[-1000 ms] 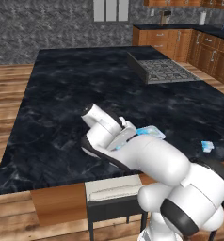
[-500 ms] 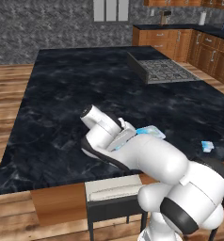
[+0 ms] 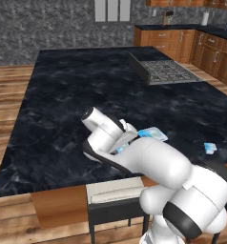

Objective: Stack the yogurt containers by placing the smaller containers on top of the larger containers.

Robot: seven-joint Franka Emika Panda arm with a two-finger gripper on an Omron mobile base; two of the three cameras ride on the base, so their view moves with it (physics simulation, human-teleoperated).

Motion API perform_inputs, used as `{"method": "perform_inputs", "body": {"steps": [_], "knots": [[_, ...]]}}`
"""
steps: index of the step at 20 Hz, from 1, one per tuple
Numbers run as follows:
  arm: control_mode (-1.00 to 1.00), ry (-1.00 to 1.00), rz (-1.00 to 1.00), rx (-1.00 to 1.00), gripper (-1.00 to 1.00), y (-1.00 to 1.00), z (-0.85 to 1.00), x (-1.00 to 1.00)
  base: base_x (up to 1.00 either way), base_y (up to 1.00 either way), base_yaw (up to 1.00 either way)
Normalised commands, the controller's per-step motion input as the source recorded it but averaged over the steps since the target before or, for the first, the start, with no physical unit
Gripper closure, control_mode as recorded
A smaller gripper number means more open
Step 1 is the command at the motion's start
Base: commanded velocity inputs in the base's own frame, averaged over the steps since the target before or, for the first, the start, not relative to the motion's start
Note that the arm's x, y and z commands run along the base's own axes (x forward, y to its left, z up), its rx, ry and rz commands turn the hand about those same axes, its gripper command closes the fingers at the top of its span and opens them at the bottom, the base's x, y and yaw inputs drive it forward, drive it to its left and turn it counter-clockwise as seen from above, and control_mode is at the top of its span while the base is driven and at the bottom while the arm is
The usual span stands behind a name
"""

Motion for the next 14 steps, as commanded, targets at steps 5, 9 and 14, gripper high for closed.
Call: {"method": "perform_inputs", "body": {"steps": [5,9,14], "knots": [[-1.00,-0.04,0.00,0.00,-1.00,0.00,0.00,0.02,0.00,0.00,0.00],[-1.00,-0.04,0.00,0.00,-1.00,0.00,0.00,0.02,0.00,0.00,0.00],[-1.00,-0.05,0.00,0.00,-1.00,0.00,0.00,0.01,0.00,0.00,0.00]]}}
